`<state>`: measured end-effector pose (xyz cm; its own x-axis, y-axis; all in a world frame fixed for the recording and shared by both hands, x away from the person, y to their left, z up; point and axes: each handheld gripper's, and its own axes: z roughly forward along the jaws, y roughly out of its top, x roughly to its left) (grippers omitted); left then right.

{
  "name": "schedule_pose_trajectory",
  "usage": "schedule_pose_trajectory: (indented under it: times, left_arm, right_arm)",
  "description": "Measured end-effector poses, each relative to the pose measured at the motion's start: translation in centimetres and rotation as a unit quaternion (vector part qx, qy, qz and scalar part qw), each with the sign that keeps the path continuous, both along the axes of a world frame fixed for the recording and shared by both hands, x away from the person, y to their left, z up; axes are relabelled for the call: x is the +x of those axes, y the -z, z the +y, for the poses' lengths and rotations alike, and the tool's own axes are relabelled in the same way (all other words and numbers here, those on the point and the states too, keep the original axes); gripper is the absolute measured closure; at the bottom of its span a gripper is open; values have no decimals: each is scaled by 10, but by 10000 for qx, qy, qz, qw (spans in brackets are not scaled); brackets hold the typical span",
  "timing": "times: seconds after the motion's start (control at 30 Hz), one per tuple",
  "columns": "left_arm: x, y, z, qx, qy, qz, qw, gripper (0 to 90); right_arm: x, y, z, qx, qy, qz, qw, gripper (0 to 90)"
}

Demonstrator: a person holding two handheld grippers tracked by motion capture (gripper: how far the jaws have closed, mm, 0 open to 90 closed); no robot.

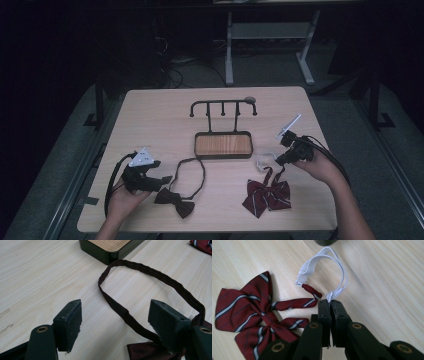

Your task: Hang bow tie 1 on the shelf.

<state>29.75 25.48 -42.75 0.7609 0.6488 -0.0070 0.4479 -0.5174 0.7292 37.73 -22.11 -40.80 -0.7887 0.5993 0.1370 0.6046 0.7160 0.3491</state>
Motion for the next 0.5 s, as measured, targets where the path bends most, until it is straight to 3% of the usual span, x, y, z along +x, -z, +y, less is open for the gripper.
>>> schedule_pose_trajectory:
  times: [0.23, 0.5]
  left_arm:
    - [0, 0, 0, 27, 11, 23, 10000, 272]
    - [0, 0, 0, 28, 10, 20, 10000, 272]
  right_arm:
    - [-3, -5, 3, 103, -220, 54, 9997, 865]
    - [-7, -23, 4, 187, -367, -18, 9991, 865]
